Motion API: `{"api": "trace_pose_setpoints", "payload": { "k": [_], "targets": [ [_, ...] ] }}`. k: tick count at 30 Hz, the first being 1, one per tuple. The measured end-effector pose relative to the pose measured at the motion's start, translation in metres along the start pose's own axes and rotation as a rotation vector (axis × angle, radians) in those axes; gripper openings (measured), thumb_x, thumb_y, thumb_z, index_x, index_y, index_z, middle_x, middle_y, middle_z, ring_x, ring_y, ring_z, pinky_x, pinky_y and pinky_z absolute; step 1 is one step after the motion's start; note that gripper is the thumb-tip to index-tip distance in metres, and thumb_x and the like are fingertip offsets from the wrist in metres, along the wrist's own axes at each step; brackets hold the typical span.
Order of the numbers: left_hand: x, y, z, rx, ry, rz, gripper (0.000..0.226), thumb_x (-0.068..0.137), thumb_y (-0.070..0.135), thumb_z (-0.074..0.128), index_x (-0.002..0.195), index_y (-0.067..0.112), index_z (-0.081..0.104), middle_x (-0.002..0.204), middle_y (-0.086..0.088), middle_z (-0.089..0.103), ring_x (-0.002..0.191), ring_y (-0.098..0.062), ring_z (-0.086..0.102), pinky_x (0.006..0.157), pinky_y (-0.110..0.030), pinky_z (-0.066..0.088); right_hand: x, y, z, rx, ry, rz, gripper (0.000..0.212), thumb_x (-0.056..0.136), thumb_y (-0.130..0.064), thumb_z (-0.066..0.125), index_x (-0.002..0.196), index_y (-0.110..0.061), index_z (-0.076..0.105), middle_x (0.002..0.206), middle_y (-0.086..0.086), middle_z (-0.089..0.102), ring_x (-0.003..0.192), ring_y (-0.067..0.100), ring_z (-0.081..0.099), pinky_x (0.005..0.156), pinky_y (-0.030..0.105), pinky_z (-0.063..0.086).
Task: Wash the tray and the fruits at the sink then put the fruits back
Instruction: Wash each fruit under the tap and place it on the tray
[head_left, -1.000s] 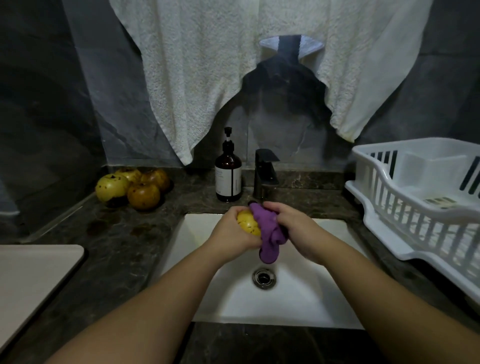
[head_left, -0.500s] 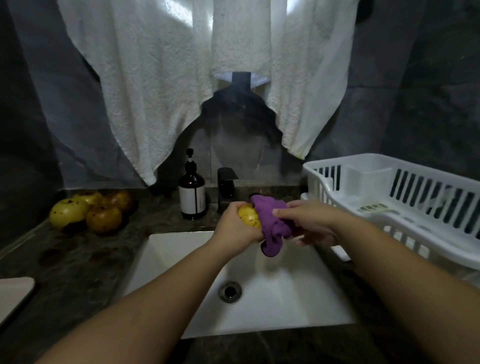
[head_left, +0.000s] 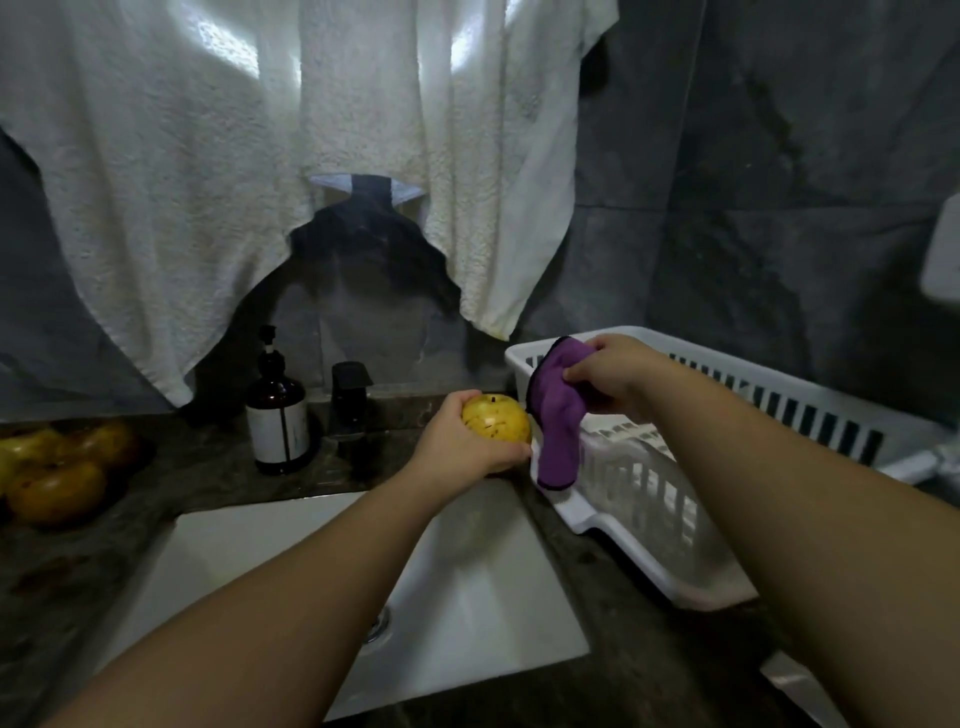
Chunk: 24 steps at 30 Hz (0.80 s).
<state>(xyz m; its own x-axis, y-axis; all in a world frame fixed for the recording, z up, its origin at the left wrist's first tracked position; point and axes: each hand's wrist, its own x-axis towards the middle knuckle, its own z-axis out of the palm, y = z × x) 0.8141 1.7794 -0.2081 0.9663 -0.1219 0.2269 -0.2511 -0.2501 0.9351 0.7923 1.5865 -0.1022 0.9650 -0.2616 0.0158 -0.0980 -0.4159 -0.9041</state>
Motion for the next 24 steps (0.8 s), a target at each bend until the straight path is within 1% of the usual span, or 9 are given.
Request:
{"api": "trace_pose_setpoints", "payload": {
  "k": [3,5,10,13,15,17,20,22,24],
  "targets": [
    [0.002,0.007,0.014,-0.05,-0.037,-0.013,0.124,0.027,0.054,0.093,0.14,0.031,0.045,0.13,0.002,0.059,0.114,-0.019,0.064,0.099,-0.046,0.058,0.004,0.009,-0.009,-0.213,0.097,0.02,0.014,0.095,0.0,0.063,0.107,-0.007,0.061,0.113,0.025,0.065,0.097,0.036,0.067,0.083,0.049,0.061],
    [0.004,0.007,0.022,-0.087,-0.05,-0.038,0.116,0.027,0.052,0.093,0.132,0.031,0.048,0.125,0.002,0.061,0.111,-0.019,0.066,0.096,-0.047,0.06,0.005,0.015,-0.013,-0.482,0.159,0.02,0.029,0.094,-0.004,0.061,0.123,-0.002,0.056,0.119,0.025,0.062,0.104,0.04,0.066,0.088,0.053,0.059],
    [0.003,0.008,0.032,-0.09,-0.084,-0.057,0.106,0.03,0.052,0.093,0.127,0.035,0.053,0.119,0.007,0.064,0.107,-0.015,0.067,0.095,-0.045,0.061,0.004,0.018,-0.013,-0.828,0.205,0.093,0.047,0.1,-0.02,0.055,0.143,-0.006,0.043,0.144,0.024,0.046,0.124,0.039,0.054,0.098,0.042,0.052],
    [0.003,0.01,0.032,-0.076,-0.079,-0.071,0.111,0.036,0.05,0.095,0.137,0.034,0.051,0.12,0.009,0.061,0.109,-0.015,0.065,0.096,-0.043,0.06,0.002,0.012,-0.006,-0.809,0.188,0.001,0.054,0.099,-0.033,0.056,0.148,-0.015,0.043,0.152,0.02,0.033,0.124,0.038,0.052,0.101,0.04,0.048],
    [0.003,0.009,0.031,-0.086,-0.068,-0.079,0.112,0.042,0.044,0.097,0.141,0.031,0.048,0.122,0.008,0.059,0.109,-0.016,0.064,0.096,-0.044,0.06,-0.002,0.009,0.0,-0.815,0.075,-0.115,0.05,0.097,-0.038,0.06,0.142,-0.016,0.055,0.145,0.014,0.05,0.119,0.033,0.058,0.099,0.035,0.047],
    [0.004,0.007,0.03,-0.083,-0.059,-0.076,0.109,0.046,0.038,0.099,0.14,0.027,0.047,0.125,0.004,0.059,0.109,-0.017,0.064,0.097,-0.045,0.059,-0.003,0.013,0.008,-0.869,-0.058,-0.094,0.043,0.099,-0.037,0.059,0.131,-0.01,0.065,0.13,0.014,0.066,0.113,0.03,0.064,0.099,0.037,0.052],
    [0.004,0.005,0.027,-0.057,-0.039,-0.07,0.106,0.049,0.034,0.1,0.14,0.023,0.048,0.128,0.0,0.06,0.111,-0.019,0.064,0.098,-0.046,0.059,-0.005,0.02,0.011,-0.809,-0.162,-0.03,0.035,0.101,-0.029,0.059,0.127,-0.007,0.066,0.118,0.015,0.069,0.104,0.03,0.069,0.088,0.038,0.059],
    [0.005,0.006,0.022,-0.05,-0.02,-0.07,0.107,0.048,0.035,0.101,0.141,0.022,0.048,0.128,0.0,0.059,0.112,-0.019,0.064,0.097,-0.046,0.059,-0.006,0.018,0.008,-0.831,-0.164,-0.065,0.042,0.097,-0.025,0.063,0.137,-0.012,0.06,0.127,0.013,0.065,0.106,0.027,0.067,0.081,0.034,0.057],
    [0.005,0.008,0.015,-0.043,-0.003,-0.06,0.104,0.053,0.033,0.103,0.141,0.022,0.049,0.127,0.0,0.06,0.112,-0.019,0.064,0.098,-0.046,0.058,-0.005,0.01,0.006,-0.833,-0.089,-0.169,0.048,0.096,-0.024,0.062,0.143,-0.019,0.055,0.14,0.01,0.058,0.118,0.027,0.06,0.093,0.034,0.051]
  ]
}}
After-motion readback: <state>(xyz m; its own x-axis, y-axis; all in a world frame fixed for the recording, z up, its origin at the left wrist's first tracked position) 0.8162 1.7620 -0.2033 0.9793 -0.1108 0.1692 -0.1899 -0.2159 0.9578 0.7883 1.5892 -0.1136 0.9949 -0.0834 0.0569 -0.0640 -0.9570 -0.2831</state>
